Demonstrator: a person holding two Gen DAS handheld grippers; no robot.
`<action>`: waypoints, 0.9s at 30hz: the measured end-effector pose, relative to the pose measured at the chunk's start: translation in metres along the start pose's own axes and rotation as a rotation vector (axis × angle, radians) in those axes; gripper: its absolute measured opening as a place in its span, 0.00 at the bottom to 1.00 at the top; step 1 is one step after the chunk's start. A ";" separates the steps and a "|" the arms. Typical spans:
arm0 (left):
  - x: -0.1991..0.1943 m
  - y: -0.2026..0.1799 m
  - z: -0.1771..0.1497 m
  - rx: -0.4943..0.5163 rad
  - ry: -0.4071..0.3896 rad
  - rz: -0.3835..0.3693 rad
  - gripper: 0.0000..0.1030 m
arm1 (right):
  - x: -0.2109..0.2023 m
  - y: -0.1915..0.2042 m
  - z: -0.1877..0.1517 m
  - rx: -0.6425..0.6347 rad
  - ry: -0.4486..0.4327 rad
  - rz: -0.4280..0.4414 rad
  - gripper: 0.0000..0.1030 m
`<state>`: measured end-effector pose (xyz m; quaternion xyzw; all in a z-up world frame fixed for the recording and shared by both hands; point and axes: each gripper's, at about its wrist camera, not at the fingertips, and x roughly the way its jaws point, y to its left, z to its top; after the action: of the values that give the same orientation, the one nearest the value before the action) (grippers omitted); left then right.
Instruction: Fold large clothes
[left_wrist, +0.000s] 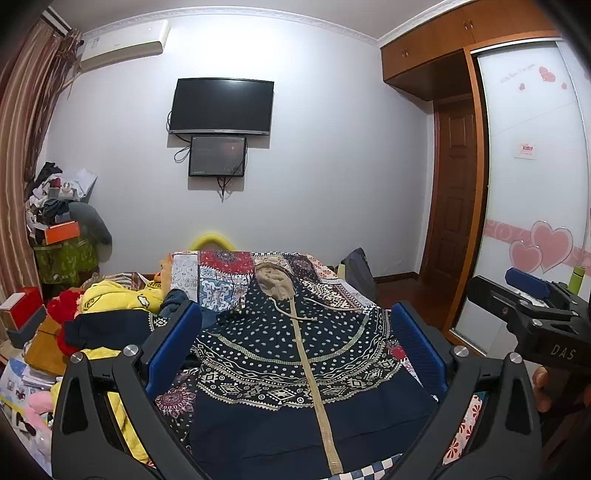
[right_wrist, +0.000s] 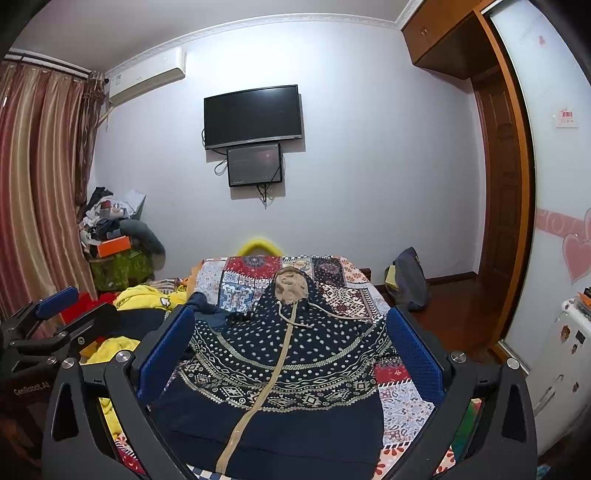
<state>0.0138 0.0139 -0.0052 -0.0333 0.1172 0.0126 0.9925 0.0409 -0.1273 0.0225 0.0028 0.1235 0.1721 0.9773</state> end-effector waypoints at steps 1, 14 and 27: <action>0.001 0.000 0.000 0.001 0.001 0.001 1.00 | 0.001 -0.001 0.000 0.000 0.002 0.000 1.00; 0.049 0.018 0.000 0.017 0.050 0.032 1.00 | 0.038 -0.005 0.002 0.006 0.035 0.030 1.00; 0.181 0.149 -0.008 -0.075 0.198 0.178 1.00 | 0.173 -0.009 0.000 0.016 0.184 0.079 1.00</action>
<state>0.1825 0.1648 -0.0650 -0.0610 0.2166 0.1015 0.9691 0.2012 -0.0781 -0.0198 -0.0005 0.2139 0.2092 0.9542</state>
